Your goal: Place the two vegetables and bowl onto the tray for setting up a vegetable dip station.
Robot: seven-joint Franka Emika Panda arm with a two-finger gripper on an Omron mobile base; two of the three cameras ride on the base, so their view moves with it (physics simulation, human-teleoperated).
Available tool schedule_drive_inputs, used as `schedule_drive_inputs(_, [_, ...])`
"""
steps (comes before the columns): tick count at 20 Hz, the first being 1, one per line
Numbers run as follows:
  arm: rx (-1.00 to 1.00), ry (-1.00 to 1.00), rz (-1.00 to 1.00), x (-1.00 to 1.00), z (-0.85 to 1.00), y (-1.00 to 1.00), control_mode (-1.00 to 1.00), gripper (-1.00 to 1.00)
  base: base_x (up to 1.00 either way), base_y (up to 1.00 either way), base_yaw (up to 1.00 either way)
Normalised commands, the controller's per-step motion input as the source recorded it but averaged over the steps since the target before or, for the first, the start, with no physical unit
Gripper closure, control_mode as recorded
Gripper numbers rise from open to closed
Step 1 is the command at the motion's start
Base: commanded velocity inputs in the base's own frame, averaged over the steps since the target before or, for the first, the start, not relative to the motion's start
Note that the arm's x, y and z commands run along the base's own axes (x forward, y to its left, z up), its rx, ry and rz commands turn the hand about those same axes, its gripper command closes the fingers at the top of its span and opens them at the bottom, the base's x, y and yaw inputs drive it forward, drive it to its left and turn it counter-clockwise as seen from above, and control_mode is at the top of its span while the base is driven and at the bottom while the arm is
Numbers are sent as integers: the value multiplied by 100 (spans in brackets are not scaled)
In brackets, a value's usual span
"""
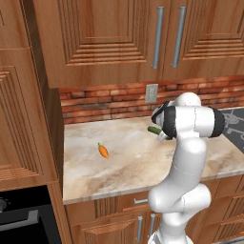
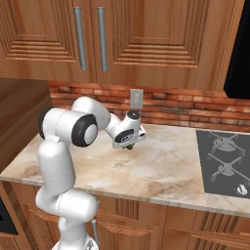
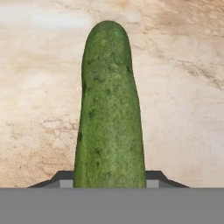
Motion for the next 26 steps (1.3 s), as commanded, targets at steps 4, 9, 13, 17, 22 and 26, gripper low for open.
schedule_drive_inputs(4, [0,-1,0,-25,11,0,-100,100,0,0,0])
schedule_drive_inputs(9, [0,0,0,-25,22,0,-100,100,0,0,0])
schedule_drive_inputs(13, [0,1,2,-23,33,0,-100,100,0,0,0])
schedule_drive_inputs(17, [0,2,7,-26,36,0,-100,100,0,0,0])
schedule_drive_inputs(22, [0,8,11,-32,31,1,-100,100,0,0,0])
schedule_drive_inputs(26, [0,11,20,-29,31,2,-100,100,0,0,0])
